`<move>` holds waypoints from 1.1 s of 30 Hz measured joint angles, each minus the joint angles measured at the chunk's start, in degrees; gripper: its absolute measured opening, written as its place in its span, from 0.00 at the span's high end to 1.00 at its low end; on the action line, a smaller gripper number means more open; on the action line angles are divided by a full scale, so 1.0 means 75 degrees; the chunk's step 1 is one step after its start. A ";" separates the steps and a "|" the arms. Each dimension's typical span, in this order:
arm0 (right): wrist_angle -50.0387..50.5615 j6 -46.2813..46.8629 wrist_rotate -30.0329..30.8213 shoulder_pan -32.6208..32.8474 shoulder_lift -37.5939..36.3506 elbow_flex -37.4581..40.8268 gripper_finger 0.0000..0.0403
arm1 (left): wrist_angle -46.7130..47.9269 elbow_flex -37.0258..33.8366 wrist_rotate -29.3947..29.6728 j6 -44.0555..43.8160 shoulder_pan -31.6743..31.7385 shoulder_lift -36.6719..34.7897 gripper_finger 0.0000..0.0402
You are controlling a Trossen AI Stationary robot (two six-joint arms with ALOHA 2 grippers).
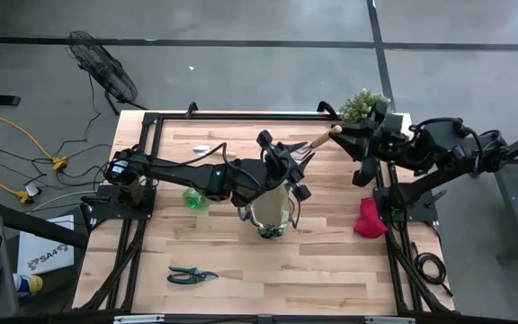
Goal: Pick & Place Garden tools in Gardening bag
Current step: Put the brown hand rake into the white gardening bag
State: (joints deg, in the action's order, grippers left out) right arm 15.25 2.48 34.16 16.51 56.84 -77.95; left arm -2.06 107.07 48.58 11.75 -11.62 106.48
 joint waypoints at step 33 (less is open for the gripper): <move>0.3843 0.1228 -0.2236 -0.0811 0.0073 0.0889 0.86 | 0.5541 0.0009 0.1509 -0.3530 -0.0756 -0.1546 0.52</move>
State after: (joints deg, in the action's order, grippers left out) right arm 44.07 11.69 17.39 10.43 57.39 -71.28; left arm 39.50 107.13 59.90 -14.73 -17.28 94.88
